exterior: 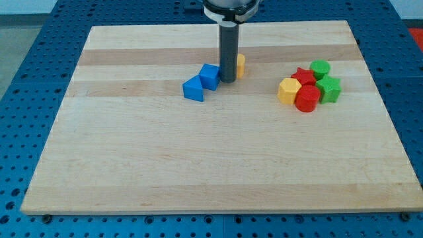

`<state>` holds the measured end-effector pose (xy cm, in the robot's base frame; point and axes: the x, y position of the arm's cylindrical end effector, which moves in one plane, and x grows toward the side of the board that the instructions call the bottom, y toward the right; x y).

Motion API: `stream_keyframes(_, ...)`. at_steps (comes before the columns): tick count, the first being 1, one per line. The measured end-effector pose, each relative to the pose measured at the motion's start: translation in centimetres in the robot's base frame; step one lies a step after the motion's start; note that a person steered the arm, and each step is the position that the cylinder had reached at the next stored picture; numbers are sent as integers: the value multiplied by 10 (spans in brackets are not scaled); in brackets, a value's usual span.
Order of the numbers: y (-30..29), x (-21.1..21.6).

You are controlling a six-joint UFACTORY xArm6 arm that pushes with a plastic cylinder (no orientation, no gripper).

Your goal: Slide the yellow heart to the top center

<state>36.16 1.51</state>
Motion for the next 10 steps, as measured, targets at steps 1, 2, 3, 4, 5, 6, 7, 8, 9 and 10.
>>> stream_keyframes(1,7,-5)
stream_keyframes(2,29,-5)
stream_keyframes(3,46,-12)
stream_keyframes(4,46,-36)
stream_keyframes(5,33,-62)
stream_keyframes(6,14,-77)
stream_keyframes(7,2,-67)
stream_keyframes(8,-18,-47)
stream_keyframes(9,-38,-48)
stream_keyframes(10,-43,-63)
